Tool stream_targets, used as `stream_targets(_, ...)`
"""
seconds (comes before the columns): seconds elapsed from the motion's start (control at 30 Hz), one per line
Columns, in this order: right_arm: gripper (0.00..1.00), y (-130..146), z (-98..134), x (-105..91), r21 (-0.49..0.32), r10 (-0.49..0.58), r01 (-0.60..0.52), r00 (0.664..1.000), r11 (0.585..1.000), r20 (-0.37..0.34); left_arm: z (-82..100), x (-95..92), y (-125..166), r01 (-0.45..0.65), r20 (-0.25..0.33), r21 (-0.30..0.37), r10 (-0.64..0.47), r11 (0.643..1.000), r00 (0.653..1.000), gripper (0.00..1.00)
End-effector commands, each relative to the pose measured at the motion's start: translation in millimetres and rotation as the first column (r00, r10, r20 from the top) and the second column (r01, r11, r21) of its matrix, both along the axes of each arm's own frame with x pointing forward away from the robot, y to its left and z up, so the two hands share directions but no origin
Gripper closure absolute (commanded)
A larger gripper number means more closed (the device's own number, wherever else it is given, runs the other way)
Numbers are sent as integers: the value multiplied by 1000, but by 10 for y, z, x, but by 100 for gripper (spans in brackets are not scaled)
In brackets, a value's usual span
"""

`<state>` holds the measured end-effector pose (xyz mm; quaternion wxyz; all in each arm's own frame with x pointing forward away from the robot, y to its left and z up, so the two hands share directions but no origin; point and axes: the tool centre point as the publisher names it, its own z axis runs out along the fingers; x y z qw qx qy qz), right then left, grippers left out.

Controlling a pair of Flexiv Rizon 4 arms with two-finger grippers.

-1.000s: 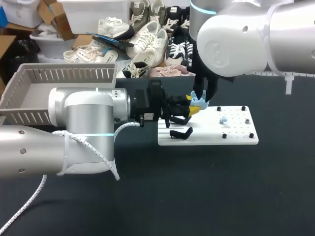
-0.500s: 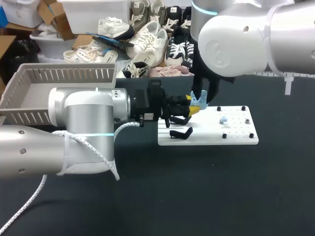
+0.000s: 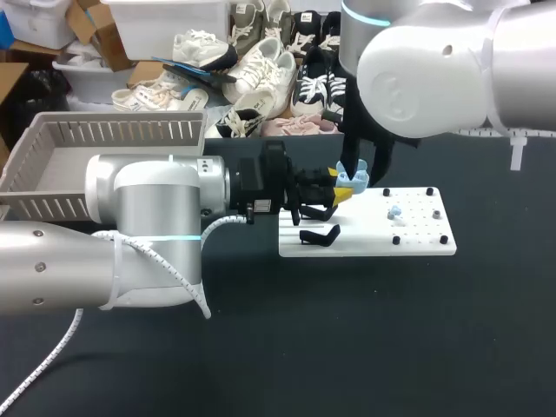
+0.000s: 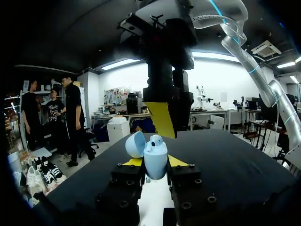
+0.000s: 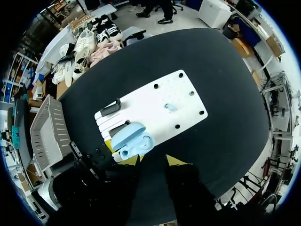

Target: Pick up each earbud case from the left stands, insert the matching earbuds, close the lid, and place the case in the box.

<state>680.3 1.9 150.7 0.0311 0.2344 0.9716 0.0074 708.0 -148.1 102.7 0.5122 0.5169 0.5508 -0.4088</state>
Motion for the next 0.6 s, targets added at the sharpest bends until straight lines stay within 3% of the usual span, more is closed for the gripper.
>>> stream_targets(0.03,73,-174,-21,-244,11,45,-46,996,999,71,-2,-15,5,-3,2,-2,3,1000,1000,100)
stream_targets(0.17,66,-294,-91,-329,44,104,-109,989,993,105,-2,-15,5,-3,2,-2,3,1000,1000,100)
stream_targets(0.27,67,-376,-144,-356,60,131,-140,982,988,139,-2,-15,5,-3,2,-2,3,1000,1000,100)
stream_targets(0.6,65,-570,-400,-280,53,200,-217,954,975,225,-2,-15,5,-3,2,-2,3,1000,1000,100)
